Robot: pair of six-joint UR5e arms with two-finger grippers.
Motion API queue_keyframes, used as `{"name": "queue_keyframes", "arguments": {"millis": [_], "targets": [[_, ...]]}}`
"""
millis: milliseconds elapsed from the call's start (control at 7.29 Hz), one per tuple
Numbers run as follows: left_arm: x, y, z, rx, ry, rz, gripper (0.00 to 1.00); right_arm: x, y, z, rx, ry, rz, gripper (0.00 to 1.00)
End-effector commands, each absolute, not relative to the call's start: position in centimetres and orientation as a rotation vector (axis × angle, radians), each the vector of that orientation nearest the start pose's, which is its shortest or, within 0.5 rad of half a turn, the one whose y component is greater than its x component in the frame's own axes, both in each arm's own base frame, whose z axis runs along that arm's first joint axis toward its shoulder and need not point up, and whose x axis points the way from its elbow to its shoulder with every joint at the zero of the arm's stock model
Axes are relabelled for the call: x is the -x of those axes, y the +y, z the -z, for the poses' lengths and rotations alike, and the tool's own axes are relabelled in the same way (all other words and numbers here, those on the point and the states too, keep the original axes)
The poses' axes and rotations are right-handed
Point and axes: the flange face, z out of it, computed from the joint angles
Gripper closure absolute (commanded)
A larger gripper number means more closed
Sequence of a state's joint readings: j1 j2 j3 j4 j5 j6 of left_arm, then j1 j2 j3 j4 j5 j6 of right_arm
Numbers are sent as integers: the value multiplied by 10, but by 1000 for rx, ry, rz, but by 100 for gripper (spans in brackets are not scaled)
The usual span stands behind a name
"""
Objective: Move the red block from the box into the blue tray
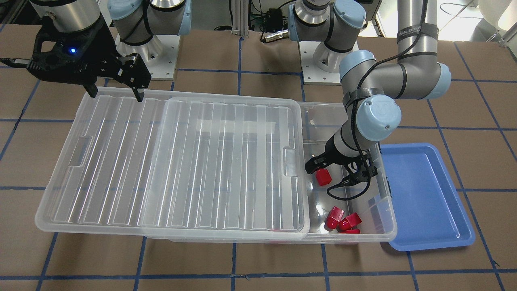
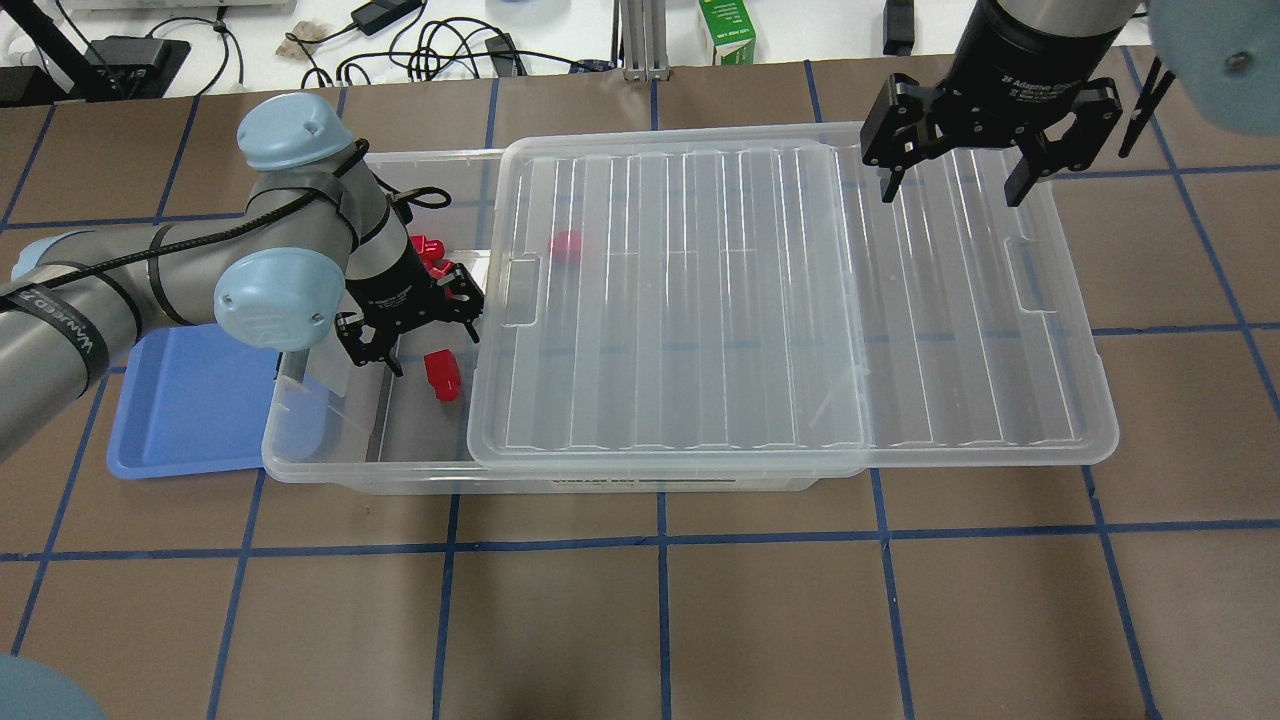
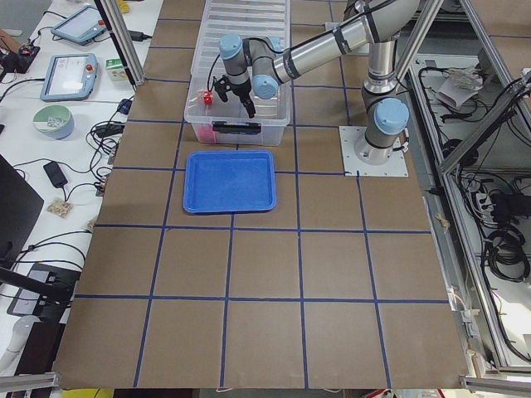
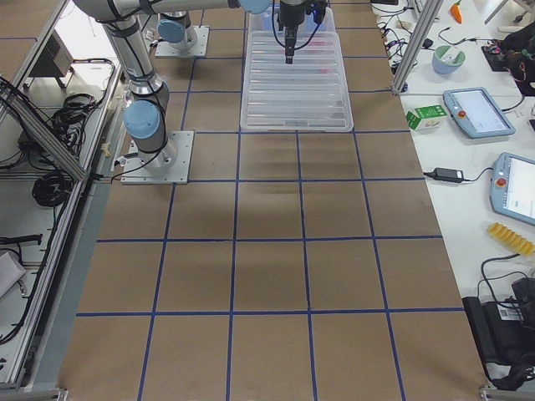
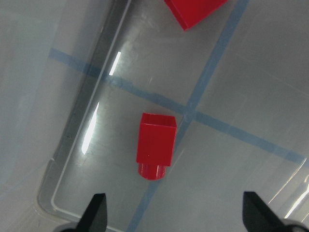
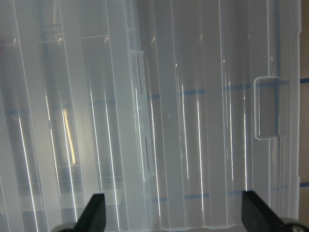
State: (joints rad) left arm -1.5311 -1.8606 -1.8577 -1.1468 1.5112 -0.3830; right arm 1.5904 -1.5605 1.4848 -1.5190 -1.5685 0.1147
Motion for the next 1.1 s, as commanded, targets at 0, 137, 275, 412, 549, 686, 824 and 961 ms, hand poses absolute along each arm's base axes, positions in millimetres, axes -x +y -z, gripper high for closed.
{"name": "queue_keyframes", "arguments": {"millis": [0, 137, 275, 412, 549, 686, 824, 961], "targets": [[117, -537, -226, 674, 3090, -263, 0, -143, -493, -521, -147, 3133, 41, 0], [114, -537, -218, 676, 3088, -257, 0, -144, -492, -521, -144, 3135, 41, 0], [113, -533, -211, 681, 3088, -252, 0, -144, -492, -521, -144, 3135, 41, 0], [113, -532, -204, 676, 3092, -230, 0, -144, -492, -521, -144, 3135, 41, 0], [112, -536, -202, 670, 3098, -187, 0, -144, -492, -521, -144, 3133, 40, 0], [112, -537, -192, 655, 3095, -206, 0, -144, -493, -521, -144, 3133, 43, 0], [112, -536, -188, 660, 3092, -216, 10, -144, -493, -520, -147, 3133, 38, 0], [112, -538, -187, 655, 3095, -199, 15, -144, -492, -520, -147, 3133, 38, 0]]}}
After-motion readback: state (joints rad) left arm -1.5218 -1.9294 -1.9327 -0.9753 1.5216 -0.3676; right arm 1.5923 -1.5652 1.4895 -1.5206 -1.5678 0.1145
